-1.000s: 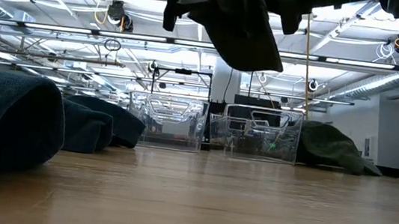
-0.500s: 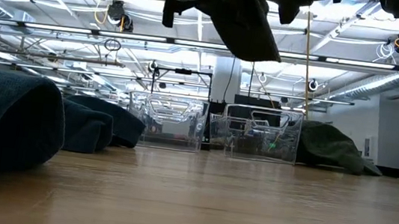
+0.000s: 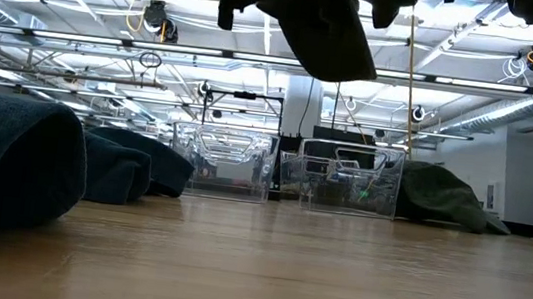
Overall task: Pick & Place hat
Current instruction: Put the middle gray cap into the left transparent bin
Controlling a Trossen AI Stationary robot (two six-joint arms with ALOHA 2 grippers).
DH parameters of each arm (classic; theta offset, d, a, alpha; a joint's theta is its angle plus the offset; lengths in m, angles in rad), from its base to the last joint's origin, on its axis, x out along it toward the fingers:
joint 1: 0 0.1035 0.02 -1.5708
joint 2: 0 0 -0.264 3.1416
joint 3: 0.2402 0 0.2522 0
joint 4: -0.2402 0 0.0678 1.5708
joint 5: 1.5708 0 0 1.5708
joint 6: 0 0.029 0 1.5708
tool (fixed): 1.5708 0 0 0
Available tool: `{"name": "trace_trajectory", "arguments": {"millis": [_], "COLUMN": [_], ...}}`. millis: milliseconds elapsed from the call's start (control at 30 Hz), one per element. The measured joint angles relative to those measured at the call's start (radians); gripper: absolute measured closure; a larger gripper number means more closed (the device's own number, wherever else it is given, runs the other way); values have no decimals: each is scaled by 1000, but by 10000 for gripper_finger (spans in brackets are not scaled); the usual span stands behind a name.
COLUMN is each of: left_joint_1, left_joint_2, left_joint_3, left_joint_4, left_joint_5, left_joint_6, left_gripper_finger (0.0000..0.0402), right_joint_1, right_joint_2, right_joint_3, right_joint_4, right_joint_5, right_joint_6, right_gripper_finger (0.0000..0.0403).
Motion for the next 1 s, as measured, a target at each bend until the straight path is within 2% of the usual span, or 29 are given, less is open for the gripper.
{"name": "trace_trajectory", "arguments": {"millis": [233, 500, 1000], "left_joint_1": [-33, -15, -15], "left_joint_2": [46, 107, 107], "left_joint_3": [0, 0, 0], "left_joint_4": [60, 174, 190], "left_joint_5": [-35, -53, -17], "left_joint_6": [21, 16, 29], "left_gripper_finger": [135, 135, 139], "right_joint_1": [0, 0, 0], "right_joint_2": [0, 0, 0], "right_joint_3": [0, 0, 0], "right_joint_4": [3, 2, -1], "right_joint_5": [0, 0, 0], "right_joint_6": [0, 11, 1], "right_gripper_finger": [403, 403, 403]}}
